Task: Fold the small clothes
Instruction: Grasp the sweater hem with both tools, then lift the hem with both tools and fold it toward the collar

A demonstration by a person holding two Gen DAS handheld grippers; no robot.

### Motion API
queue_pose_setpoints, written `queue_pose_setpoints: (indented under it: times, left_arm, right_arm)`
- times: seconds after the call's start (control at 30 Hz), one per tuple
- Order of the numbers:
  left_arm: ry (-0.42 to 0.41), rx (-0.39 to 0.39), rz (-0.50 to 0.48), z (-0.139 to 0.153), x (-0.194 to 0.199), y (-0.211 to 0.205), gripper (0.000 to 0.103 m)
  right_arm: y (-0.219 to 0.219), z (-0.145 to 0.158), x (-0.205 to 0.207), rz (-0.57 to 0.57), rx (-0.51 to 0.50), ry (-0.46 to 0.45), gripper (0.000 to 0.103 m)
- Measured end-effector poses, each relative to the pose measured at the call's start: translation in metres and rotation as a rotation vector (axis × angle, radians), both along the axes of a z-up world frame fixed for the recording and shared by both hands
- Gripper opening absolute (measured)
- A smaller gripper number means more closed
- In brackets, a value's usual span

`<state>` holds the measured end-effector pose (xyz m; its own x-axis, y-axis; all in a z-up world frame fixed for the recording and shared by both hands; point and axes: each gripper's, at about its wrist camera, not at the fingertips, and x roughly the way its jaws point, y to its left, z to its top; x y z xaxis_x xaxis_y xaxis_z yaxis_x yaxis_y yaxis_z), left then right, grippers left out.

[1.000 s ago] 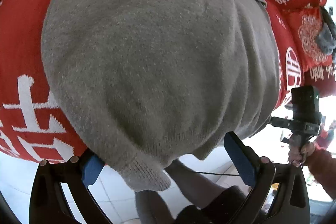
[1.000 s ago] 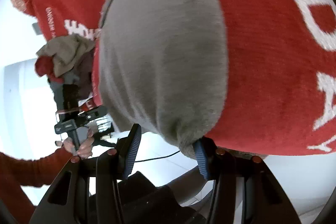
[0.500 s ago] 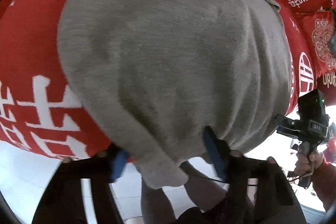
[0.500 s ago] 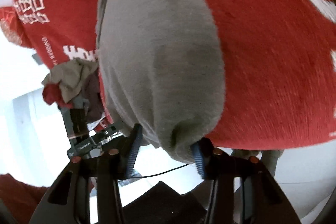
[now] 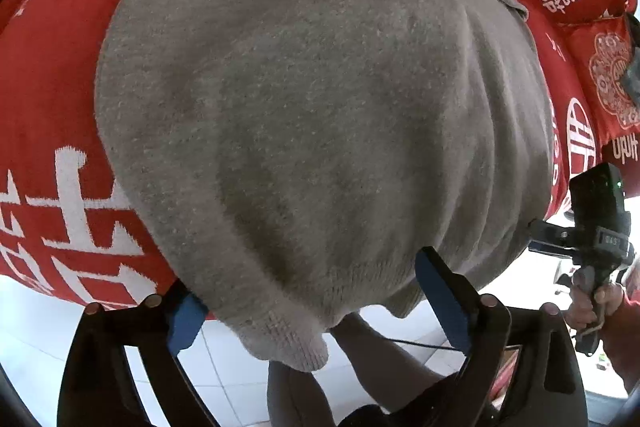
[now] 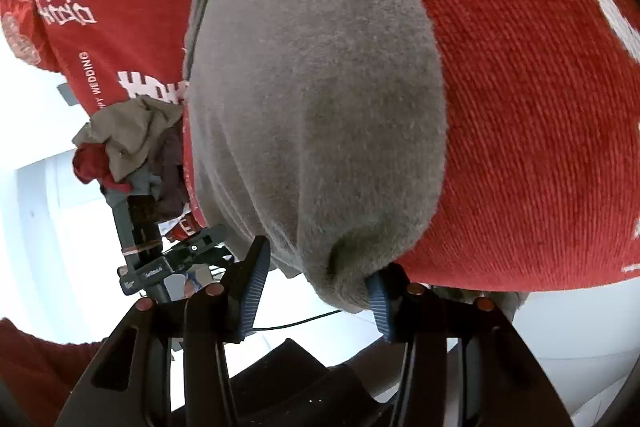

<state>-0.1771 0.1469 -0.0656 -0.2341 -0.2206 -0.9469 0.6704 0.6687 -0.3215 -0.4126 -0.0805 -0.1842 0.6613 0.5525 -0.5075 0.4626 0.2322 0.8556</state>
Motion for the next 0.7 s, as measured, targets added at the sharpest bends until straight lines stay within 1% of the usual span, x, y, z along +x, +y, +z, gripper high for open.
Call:
queue_pose_setpoints:
  times: [0.03, 0.07, 0.1, 0.13, 0.2, 0.37, 0.57, 0.7]
  left_arm:
    - [-0.014, 0.005, -0.006, 0.001, -0.003, -0.001, 0.072]
    - [-0.028, 0.014, -0.015, 0.003, -0.006, -0.003, 0.051]
    - [-0.026, 0.016, -0.018, 0.004, -0.004, -0.002, 0.038]
    - [0.005, 0.009, -0.010, 0.005, 0.001, 0.002, 0.017]
    - [0.087, -0.040, 0.044, 0.009, 0.014, 0.013, 0.017]
    - [0.160, -0.156, 0.121, 0.034, 0.035, 0.028, 0.016]
    - [0.166, -0.270, 0.149, 0.066, 0.064, 0.021, 0.016]
    - [0.159, -0.306, 0.166, 0.077, 0.083, 0.002, 0.016]
  right_arm:
    - [0.000, 0.001, 0.002, 0.005, -0.012, 0.027, 0.033]
    - [0.002, 0.004, 0.002, 0.011, -0.029, 0.049, 0.019]
    - [0.003, 0.006, 0.002, 0.016, -0.046, 0.066, 0.018]
    - [0.003, 0.009, 0.000, 0.004, -0.043, 0.055, 0.018]
    - [0.003, 0.016, -0.003, -0.018, -0.034, 0.029, 0.018]
    - [0.003, 0.043, -0.011, -0.115, 0.036, -0.087, 0.018]
    - [-0.002, 0.078, -0.007, -0.230, 0.077, -0.220, 0.018]
    - [-0.015, 0.098, 0.004, -0.266, 0.087, -0.287, 0.018]
